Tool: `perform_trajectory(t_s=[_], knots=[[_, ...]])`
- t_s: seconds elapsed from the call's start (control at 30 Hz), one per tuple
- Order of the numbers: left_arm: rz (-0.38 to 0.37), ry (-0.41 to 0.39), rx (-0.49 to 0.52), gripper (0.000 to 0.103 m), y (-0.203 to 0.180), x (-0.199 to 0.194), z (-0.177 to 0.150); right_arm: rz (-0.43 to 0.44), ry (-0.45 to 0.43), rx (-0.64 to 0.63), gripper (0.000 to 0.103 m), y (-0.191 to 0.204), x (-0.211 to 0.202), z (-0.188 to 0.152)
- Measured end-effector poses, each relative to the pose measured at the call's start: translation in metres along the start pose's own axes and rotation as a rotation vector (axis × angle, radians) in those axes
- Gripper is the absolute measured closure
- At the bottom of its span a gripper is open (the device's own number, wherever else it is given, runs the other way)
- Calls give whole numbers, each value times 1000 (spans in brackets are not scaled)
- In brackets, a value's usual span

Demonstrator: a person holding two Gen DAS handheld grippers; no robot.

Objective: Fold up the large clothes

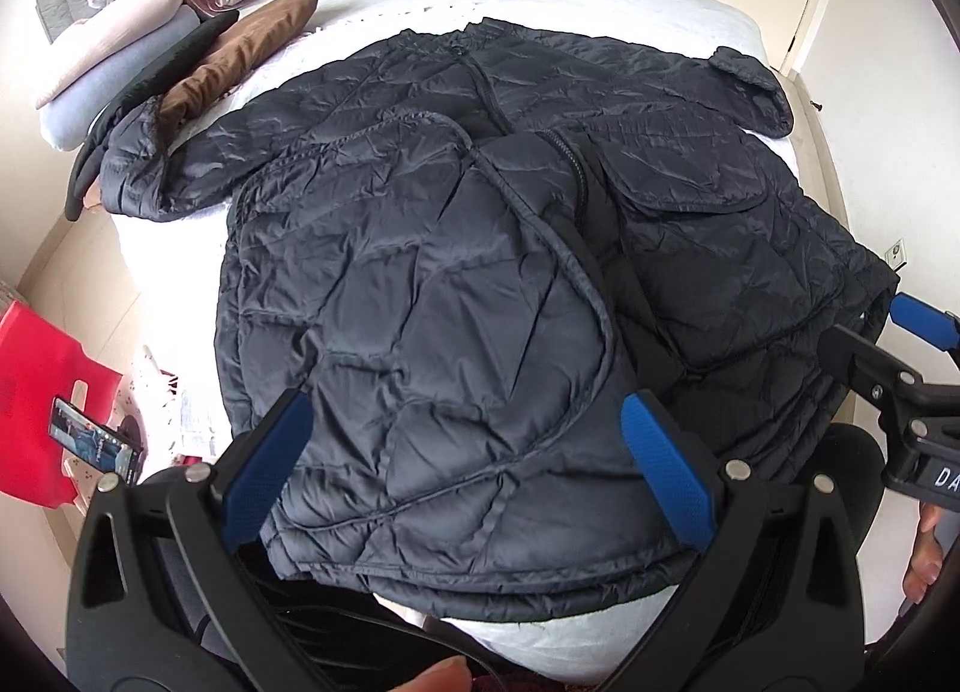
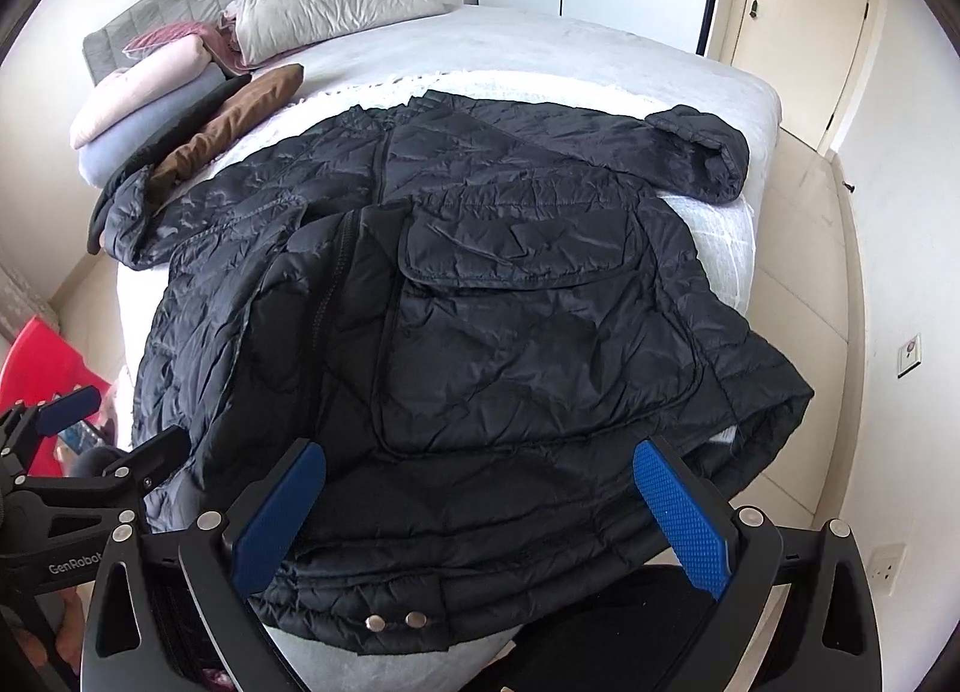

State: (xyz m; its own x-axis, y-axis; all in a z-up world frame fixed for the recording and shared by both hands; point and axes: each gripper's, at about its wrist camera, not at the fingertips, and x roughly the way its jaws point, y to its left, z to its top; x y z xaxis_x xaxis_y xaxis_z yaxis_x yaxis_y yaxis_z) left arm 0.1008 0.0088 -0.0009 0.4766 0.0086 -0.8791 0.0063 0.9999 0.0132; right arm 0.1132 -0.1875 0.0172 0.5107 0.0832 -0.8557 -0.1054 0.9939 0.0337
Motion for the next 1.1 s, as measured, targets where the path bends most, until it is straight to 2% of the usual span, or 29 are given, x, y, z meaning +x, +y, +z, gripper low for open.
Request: perform_trajectory(t_s=[1.1], knots=[[-25,36,-8,1,4,24,20,1,9,-3,0,2,23,21]])
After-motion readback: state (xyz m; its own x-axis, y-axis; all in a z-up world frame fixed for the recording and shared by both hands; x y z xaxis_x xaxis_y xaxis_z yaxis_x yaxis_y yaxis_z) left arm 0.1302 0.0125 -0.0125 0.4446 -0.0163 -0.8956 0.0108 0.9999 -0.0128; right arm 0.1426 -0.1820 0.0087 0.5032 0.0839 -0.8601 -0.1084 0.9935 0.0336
